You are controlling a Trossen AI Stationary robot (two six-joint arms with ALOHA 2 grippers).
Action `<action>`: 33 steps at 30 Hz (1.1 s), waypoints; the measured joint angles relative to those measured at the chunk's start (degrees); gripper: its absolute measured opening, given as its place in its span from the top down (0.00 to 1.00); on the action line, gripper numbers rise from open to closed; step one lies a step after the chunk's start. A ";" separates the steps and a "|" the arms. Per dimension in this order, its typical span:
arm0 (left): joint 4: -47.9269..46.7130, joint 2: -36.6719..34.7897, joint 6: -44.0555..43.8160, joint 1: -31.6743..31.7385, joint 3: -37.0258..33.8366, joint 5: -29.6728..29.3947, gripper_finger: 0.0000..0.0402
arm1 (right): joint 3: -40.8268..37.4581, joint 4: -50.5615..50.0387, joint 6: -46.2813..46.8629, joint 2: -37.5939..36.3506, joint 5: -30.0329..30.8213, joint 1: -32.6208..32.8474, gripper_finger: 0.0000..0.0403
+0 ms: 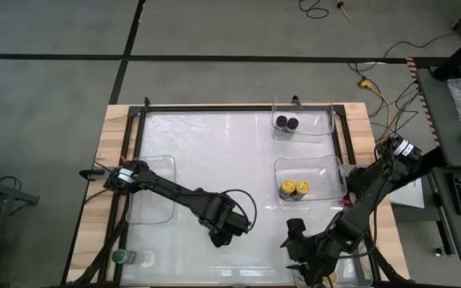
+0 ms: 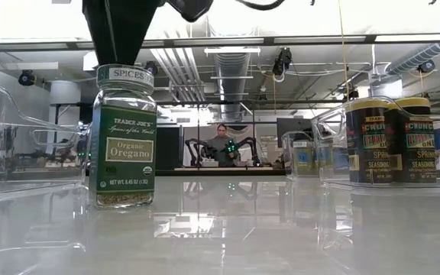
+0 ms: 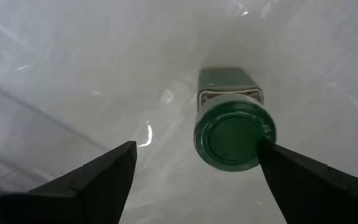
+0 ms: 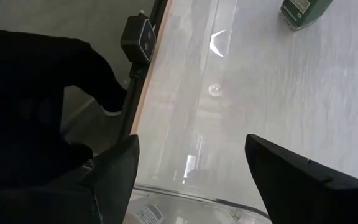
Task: Sort spices by type
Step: Put the top green seasoning bottle into the middle left transparent bin
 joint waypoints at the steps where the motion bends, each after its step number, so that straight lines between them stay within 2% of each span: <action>1: 0.77 -0.01 0.11 0.00 -0.04 0.11 0.20 | 0.00 -0.02 0.17 0.00 0.00 -0.01 0.29; 8: 0.88 -0.31 0.14 0.04 0.15 -0.47 0.25 | 0.00 0.03 0.64 0.00 0.00 -0.01 0.26; 16: 2.33 -0.33 -0.03 0.07 4.37 -2.04 0.27 | 0.00 0.02 0.61 0.00 -0.02 -0.01 0.23; 23: 3.13 -0.11 -4.64 0.00 4.45 -1.54 0.27 | 0.00 -0.01 0.61 0.00 -0.02 -0.01 0.26; 33: 3.68 0.26 -6.22 0.11 3.65 0.04 0.27 | 0.00 -0.02 0.61 0.00 -0.02 -0.01 0.30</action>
